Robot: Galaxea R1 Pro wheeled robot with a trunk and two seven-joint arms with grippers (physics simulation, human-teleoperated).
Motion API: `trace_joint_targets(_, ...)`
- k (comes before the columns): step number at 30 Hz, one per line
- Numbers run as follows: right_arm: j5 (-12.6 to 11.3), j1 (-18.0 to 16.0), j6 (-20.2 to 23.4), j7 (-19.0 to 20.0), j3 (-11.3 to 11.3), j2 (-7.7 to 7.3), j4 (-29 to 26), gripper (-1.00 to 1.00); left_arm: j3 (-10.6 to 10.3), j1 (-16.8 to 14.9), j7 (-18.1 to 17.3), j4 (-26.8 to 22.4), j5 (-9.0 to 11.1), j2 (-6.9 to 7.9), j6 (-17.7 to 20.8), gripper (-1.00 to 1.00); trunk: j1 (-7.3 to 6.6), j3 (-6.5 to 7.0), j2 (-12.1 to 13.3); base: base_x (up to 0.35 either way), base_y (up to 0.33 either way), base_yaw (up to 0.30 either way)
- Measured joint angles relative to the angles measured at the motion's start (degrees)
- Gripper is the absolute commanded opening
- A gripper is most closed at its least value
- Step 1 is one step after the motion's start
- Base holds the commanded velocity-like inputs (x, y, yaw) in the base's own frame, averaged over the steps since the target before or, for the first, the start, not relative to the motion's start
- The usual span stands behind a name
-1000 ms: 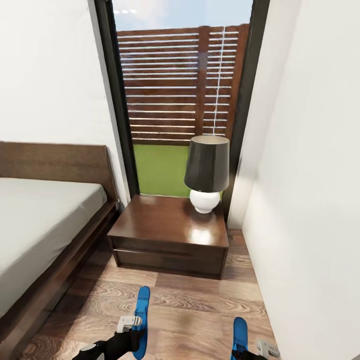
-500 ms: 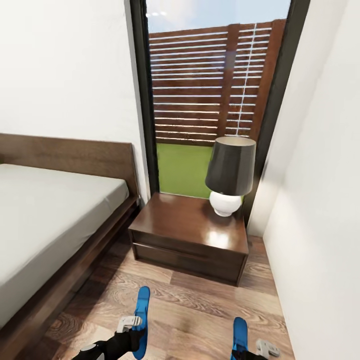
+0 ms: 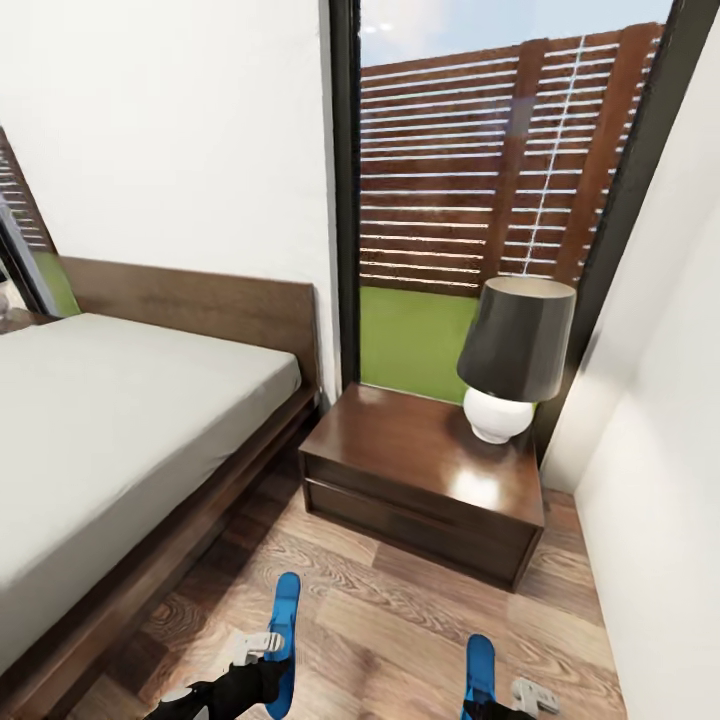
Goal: In the bedroom, move the book from the bed onto either nightstand, and place the two sandals side by side next to the bed.
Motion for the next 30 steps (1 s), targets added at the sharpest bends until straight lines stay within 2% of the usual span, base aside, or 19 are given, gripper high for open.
trace_joint_targets(30, 0.00, 0.00, 0.02, -0.02, 0.03, -0.03, 0.00, -1.00, 0.00, 0.00, 0.00, 0.00, 0.00, 0.00, 0.00, -1.00, 0.00, 0.00, 0.00, 0.000, 0.000, 0.289)
